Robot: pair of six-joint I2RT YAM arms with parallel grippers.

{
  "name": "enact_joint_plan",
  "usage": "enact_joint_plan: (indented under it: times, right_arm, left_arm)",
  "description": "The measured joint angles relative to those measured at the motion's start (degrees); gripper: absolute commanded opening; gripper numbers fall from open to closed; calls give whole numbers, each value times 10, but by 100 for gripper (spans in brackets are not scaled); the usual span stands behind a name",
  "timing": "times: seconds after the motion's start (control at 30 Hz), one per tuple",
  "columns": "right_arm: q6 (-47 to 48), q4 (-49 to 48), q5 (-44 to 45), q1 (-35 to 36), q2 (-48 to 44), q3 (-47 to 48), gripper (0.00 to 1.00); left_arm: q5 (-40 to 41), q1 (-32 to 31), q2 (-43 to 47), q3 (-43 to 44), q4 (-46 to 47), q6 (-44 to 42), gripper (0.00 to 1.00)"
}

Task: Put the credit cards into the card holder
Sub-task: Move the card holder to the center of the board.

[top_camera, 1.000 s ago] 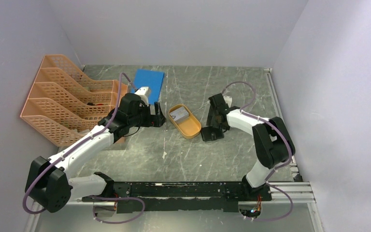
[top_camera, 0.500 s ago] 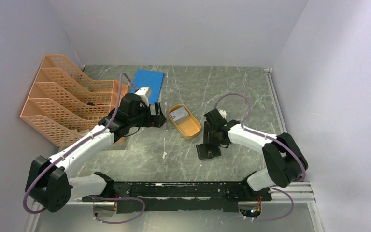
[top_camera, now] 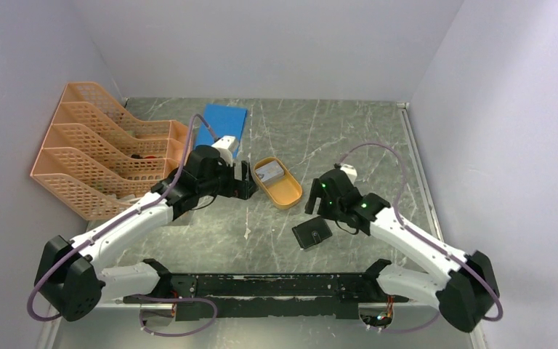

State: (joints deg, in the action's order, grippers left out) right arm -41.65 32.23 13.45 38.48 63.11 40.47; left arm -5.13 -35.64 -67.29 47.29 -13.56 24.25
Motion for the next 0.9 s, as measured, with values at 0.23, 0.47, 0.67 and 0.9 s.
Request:
enact_joint_plan:
  times: [0.23, 0.47, 0.67, 0.9]
  right_arm:
    - [-172, 2, -26, 0, -113, -85, 85]
    - [-307, 0, -25, 0, -151, -169, 80]
    - [-334, -43, -26, 0, -121, -194, 72]
    - [-302, -110, -31, 0, -68, -188, 68]
  left_arm:
    - [21, -20, 9, 0, 0, -3, 99]
    - [37, -21, 13, 0, -1, -3, 99]
    - [39, -24, 13, 0, -1, -3, 99]
    - [40, -24, 13, 0, -2, -3, 99]
